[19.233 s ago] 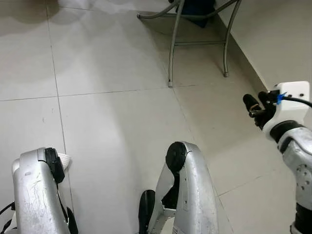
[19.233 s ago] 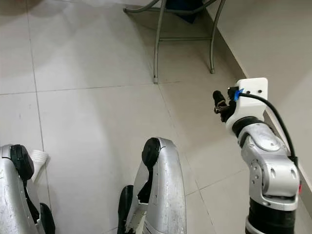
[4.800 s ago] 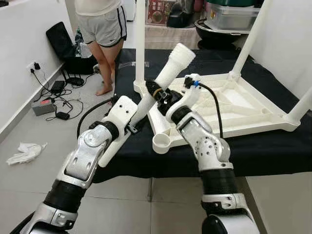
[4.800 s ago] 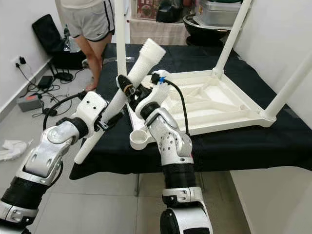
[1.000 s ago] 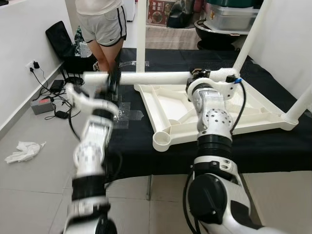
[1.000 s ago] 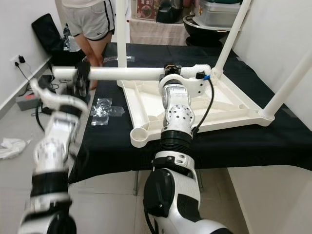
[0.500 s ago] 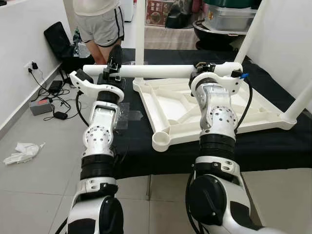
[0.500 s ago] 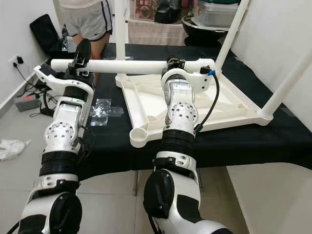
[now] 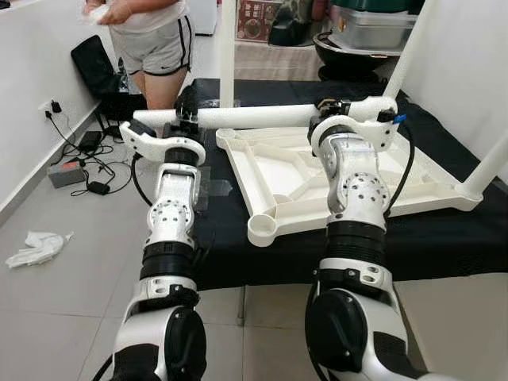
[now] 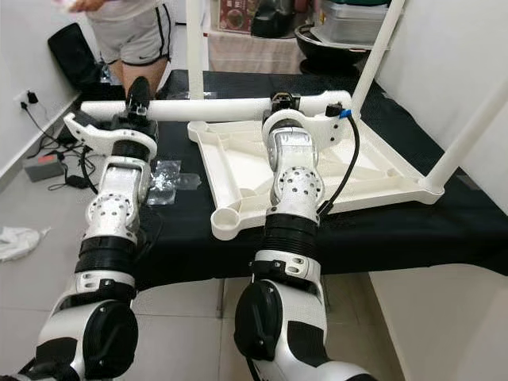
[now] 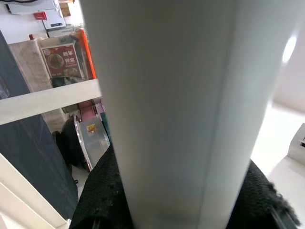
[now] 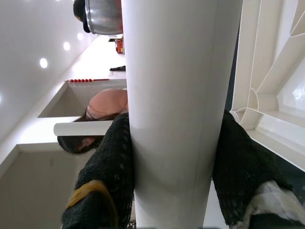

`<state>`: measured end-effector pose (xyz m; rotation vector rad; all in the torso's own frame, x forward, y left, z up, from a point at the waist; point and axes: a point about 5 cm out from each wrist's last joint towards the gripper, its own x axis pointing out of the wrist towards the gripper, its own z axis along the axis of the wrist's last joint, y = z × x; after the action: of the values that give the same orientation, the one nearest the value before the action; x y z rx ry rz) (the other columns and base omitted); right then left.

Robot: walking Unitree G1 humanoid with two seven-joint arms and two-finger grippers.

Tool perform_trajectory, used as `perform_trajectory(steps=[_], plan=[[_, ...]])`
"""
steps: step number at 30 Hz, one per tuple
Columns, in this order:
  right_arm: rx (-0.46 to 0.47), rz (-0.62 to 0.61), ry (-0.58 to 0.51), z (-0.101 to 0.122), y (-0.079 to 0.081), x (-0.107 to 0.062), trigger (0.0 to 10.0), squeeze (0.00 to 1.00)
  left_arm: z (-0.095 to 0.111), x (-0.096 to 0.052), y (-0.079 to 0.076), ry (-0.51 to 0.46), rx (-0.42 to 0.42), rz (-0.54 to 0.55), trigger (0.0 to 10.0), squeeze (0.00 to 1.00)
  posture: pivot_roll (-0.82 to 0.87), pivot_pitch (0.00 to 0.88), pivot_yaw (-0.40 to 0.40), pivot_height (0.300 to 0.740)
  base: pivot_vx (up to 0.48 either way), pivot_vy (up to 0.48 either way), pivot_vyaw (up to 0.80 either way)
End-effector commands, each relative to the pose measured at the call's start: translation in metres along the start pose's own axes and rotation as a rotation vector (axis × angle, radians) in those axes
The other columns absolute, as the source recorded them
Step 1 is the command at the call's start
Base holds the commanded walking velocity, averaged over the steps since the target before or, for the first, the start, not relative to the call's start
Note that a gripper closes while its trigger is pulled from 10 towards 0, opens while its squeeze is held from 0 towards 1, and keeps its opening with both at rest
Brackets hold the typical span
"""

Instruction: Building children table

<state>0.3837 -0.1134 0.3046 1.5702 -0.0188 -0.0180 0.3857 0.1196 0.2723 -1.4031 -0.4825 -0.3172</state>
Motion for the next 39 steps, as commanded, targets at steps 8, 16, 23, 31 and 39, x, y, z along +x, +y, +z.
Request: perform_trajectory(steps=[8,16,23,31,39], plan=[[0.033,-0.06,0.109,-0.039,-0.023,-0.008,0.0,0.0,-0.009,-0.003,0.009,-0.025,-0.033,0.071,0.0,0.0,0.07,0.077,-0.102,0.74,0.0,0.0,0.0],[0.016,-0.056,0.124,-0.041,-0.026,-0.007,10.0,0.0,-0.005,-0.001,0.007,-0.051,-0.012,0.059,0.0,0.0,0.07,0.087,-0.103,0.74,0.0,0.0,0.0],[-0.007,-0.028,0.133,-0.042,-0.024,-0.007,10.0,0.0,-0.002,0.0,0.005,-0.062,-0.006,0.052,0.0,0.0,0.07,0.083,-0.099,0.74,0.0,0.0,0.0],[-0.01,0.037,0.163,-0.047,-0.018,-0.01,10.0,0.59,0.002,0.004,0.001,-0.078,-0.008,0.036,0.0,0.0,0.08,0.077,-0.097,0.74,0.0,0.0,0.0],[-0.059,0.037,0.195,-0.049,-0.025,-0.012,10.0,0.0,0.005,0.007,-0.004,-0.087,0.003,0.017,0.0,0.0,0.08,0.068,-0.101,0.74,0.0,0.0,0.0]])
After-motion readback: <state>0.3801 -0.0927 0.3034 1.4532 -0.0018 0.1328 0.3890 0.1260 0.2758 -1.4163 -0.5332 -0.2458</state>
